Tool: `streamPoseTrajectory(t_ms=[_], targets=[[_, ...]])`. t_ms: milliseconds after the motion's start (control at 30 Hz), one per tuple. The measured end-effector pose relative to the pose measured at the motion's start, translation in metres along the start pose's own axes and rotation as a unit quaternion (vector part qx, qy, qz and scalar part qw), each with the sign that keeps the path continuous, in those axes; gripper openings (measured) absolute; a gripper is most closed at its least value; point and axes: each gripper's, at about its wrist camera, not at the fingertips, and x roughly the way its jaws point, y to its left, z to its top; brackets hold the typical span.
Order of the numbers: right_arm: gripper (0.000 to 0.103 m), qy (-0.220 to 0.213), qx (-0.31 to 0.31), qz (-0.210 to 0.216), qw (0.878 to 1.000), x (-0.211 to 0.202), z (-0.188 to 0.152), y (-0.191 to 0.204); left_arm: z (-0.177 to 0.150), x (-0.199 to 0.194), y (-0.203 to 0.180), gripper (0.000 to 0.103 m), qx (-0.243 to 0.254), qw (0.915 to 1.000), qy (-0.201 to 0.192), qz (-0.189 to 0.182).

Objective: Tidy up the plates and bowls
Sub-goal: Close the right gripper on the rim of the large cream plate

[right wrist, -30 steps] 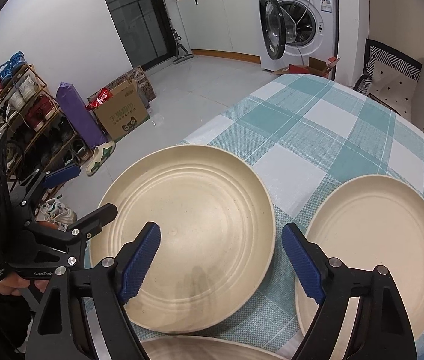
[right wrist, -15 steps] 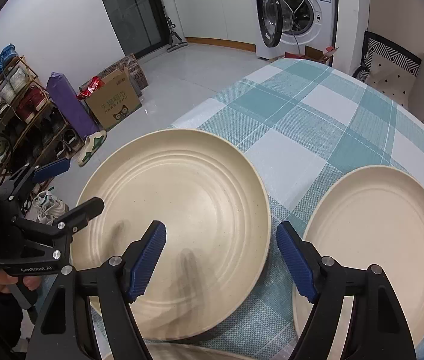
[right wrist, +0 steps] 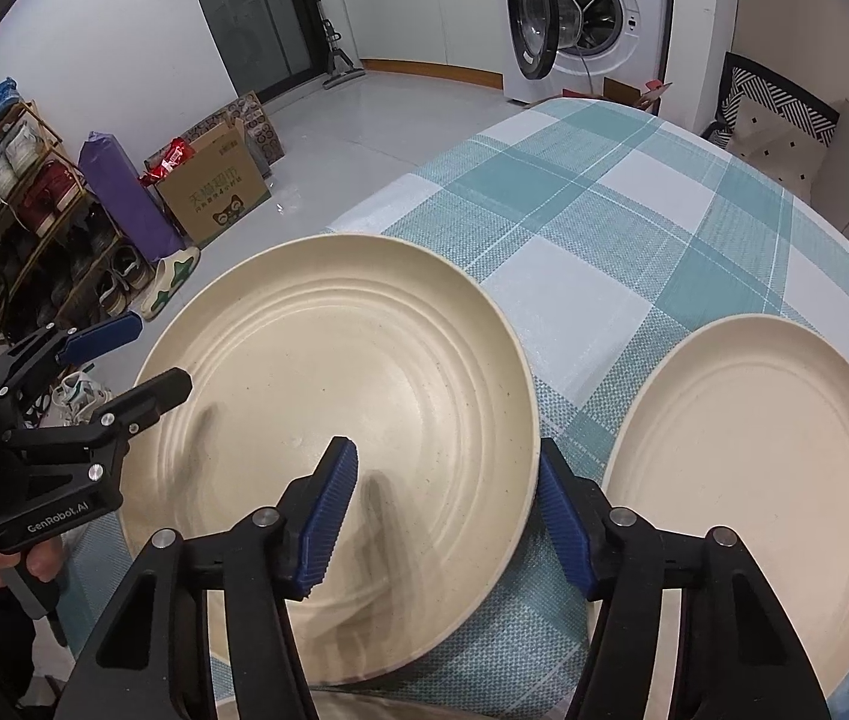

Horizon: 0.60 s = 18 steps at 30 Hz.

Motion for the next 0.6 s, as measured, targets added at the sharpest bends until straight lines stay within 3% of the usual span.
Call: streamPoseTrajectory(t_ms=[133,233,367,600], targets=[[0.050,0.003,-0.001,-0.008,1.000,-0.001,-0.003,-0.001,-0.002,0.000,-0.001,0.051,-0.001,1.0000,0.007,-0.006],[0.047,0.004,-0.004,-0.012,1.000,-0.003,-0.007,-0.002,-0.003,0.000,-0.001,0.047,-0.003,0.9999,0.009,-0.010],[0.045,0.009,-0.002,-0.010,1.000,-0.003,-0.010,-0.002,-0.005,0.002,-0.003,0.035,-0.005,0.9998,0.016,-0.014],[0.028,0.018,0.015,-0.009,1.000,-0.003,-0.012,-0.009,-0.006,0.002,-0.002,0.021,-0.009,0.9995,0.023,-0.019]])
